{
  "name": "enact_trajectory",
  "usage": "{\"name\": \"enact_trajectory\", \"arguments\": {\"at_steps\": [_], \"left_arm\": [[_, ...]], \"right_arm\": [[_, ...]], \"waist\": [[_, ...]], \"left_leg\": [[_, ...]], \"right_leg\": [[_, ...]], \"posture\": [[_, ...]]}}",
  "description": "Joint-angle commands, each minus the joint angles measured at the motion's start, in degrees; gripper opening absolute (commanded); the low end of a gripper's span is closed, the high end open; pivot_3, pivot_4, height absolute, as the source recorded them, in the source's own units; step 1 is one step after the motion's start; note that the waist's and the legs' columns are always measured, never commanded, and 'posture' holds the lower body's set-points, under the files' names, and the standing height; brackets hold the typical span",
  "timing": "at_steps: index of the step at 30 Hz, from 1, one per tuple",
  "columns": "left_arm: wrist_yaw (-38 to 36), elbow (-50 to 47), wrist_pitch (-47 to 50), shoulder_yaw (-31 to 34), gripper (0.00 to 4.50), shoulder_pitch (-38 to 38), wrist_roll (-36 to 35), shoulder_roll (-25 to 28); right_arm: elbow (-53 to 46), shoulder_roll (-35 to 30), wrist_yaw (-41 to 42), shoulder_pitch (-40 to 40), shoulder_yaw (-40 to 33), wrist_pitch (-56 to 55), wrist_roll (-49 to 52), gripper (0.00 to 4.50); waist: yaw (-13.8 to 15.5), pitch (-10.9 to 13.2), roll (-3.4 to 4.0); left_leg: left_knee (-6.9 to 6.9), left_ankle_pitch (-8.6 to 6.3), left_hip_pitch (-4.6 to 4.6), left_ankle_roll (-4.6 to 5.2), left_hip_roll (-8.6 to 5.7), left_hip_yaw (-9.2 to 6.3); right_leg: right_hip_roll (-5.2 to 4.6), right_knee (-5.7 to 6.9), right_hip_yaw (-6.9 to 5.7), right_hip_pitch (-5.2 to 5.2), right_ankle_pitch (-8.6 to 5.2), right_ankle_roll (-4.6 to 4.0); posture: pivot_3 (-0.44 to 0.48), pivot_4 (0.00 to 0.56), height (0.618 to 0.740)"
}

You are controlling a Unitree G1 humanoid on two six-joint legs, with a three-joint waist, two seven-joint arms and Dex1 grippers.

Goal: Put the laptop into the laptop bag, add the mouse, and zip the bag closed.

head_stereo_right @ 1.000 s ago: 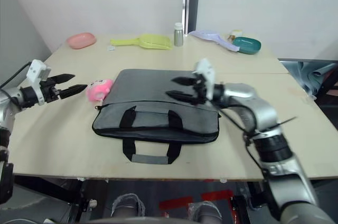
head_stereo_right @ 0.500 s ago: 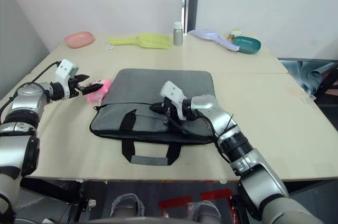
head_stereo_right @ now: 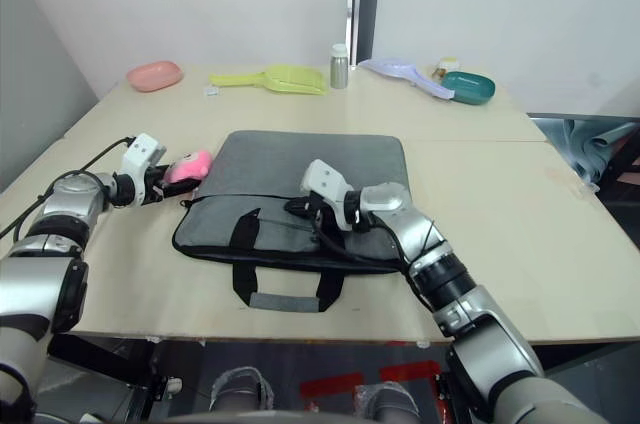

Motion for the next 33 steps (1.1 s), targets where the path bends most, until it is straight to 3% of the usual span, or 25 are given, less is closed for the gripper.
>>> {"name": "enact_trajectory", "arguments": {"at_steps": [1, 7, 15, 22, 33], "left_arm": [[-0.6, 0.2, -0.8, 0.8, 1.87, -1.4, 0.0, 0.6], [-3.7, -2.4, -0.5, 0.5, 0.01, 0.5, 0.1, 3.1], [-13.5, -14.8, 4.1, 1.1, 0.01, 9.4, -1.7, 10.2], [-22.4, -40.0, 16.4, 4.6, 0.01, 28.7, -9.4, 17.8], [-21.1, -65.4, 32.5, 12.7, 0.01, 51.4, -19.2, 21.0]], "right_arm": [[1.0, 0.0, -0.1, 0.8, 0.1, 0.6, -1.1, 0.0], [1.2, 0.6, -0.7, 1.1, 0.2, 0.4, -1.6, 0.0], [5.3, 2.0, -4.0, 1.3, 0.4, -3.0, -4.2, 0.0], [6.9, 3.5, -4.7, 0.7, 0.4, -4.0, -5.1, 0.0], [8.7, 4.9, -4.1, -0.7, 0.7, -4.3, -5.4, 0.0]], "waist": [[0.0, 0.0, 0.0], [-0.1, 0.0, 0.0], [-0.6, 0.0, 0.02], [-1.4, 0.0, 0.03], [-2.7, 0.0, 0.03]], "left_leg": [[0.0, 0.0, 0.0, 0.0, 0.0, 0.0], [-0.01, 0.0, 0.01, 0.0, 0.0, -0.01], [-0.13, -0.01, 0.03, -0.06, 0.05, 0.0], [-0.17, -0.04, 0.14, -0.09, 0.06, 0.02], [-0.36, -0.04, 0.14, -0.1, 0.07, 0.13]], "right_leg": [[0.0, 0.0, 0.0, 0.0, 0.0, 0.0], [0.0, 0.01, 0.0, 0.0, 0.0, 0.0], [0.03, -0.07, -0.02, -0.04, -0.01, -0.01], [0.04, -0.01, 0.05, -0.05, -0.02, -0.03], [0.07, -0.04, 0.14, -0.21, -0.04, -0.06]], "posture": [[0.0, 0.15, 0.74], [0.0, 0.15, 0.74], [0.0, 0.15, 0.74], [0.0, 0.15, 0.74], [0.0, 0.15, 0.74]]}}
